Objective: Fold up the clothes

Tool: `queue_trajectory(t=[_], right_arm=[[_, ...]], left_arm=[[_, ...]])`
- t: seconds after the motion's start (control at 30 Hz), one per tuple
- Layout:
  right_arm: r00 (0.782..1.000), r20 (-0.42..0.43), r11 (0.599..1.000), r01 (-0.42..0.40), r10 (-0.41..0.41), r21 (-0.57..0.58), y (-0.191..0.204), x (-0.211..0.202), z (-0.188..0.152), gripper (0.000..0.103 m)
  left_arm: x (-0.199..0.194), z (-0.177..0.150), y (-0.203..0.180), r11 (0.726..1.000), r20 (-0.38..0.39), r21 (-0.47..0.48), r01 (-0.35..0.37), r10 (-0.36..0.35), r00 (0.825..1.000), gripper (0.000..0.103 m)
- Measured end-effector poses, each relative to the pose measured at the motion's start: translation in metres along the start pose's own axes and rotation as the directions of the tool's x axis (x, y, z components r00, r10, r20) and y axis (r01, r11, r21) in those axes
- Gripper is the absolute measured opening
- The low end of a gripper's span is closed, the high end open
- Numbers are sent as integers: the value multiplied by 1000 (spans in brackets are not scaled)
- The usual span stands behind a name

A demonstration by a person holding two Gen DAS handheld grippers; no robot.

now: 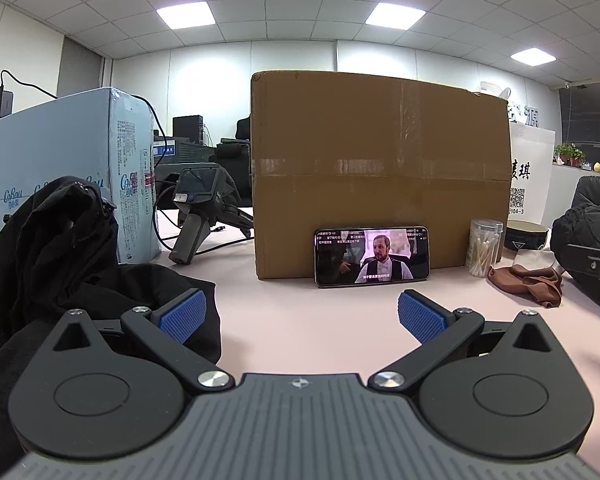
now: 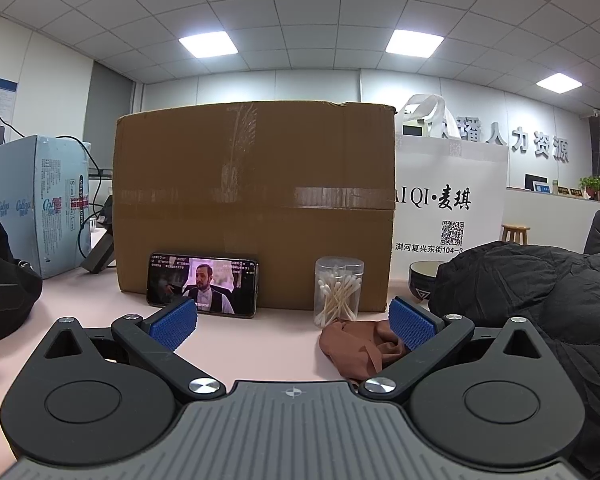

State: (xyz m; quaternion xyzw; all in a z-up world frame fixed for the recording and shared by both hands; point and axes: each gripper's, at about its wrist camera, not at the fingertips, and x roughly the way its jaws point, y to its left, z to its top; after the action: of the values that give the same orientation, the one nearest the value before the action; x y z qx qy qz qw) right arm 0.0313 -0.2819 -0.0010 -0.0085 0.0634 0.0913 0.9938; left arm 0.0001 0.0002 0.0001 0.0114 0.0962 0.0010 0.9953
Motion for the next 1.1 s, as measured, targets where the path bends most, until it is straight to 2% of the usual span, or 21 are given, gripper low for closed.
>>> queue_trajectory(t=[0.33, 1.1], right_arm=[[1000, 1, 1000, -14, 14, 4, -1, 0, 0, 103], [999, -21, 1000, -29, 29, -10, 1, 3, 0, 103]], left_arm=[[3, 2, 2, 1000, -30, -2, 9, -9, 1000, 103], [2, -1, -1, 1000, -23, 7, 22, -22, 999, 103]])
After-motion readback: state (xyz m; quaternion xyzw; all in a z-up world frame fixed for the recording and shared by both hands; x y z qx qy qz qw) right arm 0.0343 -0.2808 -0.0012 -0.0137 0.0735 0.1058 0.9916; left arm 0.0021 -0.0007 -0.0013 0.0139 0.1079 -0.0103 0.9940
